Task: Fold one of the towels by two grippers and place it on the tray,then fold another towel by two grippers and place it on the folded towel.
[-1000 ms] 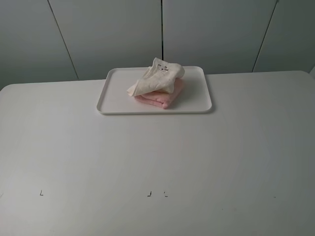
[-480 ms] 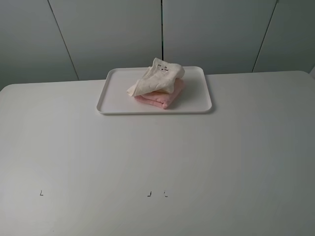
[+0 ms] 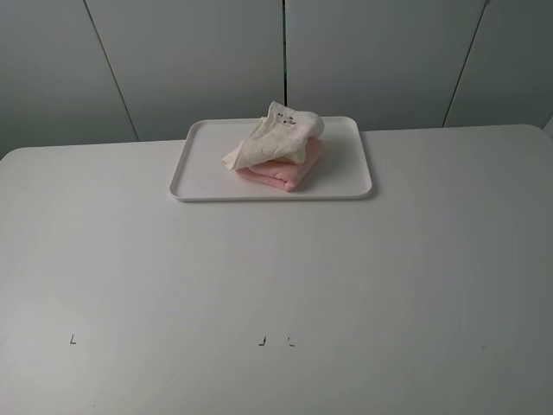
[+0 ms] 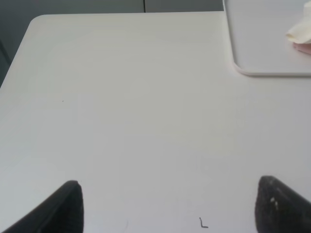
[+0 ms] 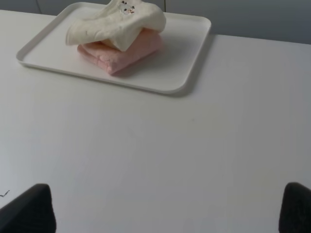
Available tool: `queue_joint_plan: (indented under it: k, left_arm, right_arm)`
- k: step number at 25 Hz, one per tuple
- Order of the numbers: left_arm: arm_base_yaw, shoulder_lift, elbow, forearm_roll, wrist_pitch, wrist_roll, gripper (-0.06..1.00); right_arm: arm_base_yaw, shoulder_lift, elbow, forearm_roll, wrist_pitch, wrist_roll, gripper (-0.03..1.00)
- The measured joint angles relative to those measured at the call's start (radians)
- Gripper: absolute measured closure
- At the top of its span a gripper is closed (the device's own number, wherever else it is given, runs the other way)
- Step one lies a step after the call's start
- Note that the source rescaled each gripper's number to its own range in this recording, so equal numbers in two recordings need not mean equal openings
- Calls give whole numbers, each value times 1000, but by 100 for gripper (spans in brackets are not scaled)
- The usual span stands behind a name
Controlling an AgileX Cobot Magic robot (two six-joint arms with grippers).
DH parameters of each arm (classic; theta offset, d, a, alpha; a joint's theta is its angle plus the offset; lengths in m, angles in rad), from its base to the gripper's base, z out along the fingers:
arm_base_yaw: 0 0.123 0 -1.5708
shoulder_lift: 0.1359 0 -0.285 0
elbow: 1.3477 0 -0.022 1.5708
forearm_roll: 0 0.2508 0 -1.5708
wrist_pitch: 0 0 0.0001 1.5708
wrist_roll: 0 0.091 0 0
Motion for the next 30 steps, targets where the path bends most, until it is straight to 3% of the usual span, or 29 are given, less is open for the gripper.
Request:
queue_joint_plan:
  k: [8,30]
  left_arm:
    - [62,0,0,-2,0,0,2]
    - [67,0,0,-4,0,0,2]
  right_arm:
    - [-181,-2,0,2,-2,0,-3]
    - [-186,-4,0,2,-2,0,-3]
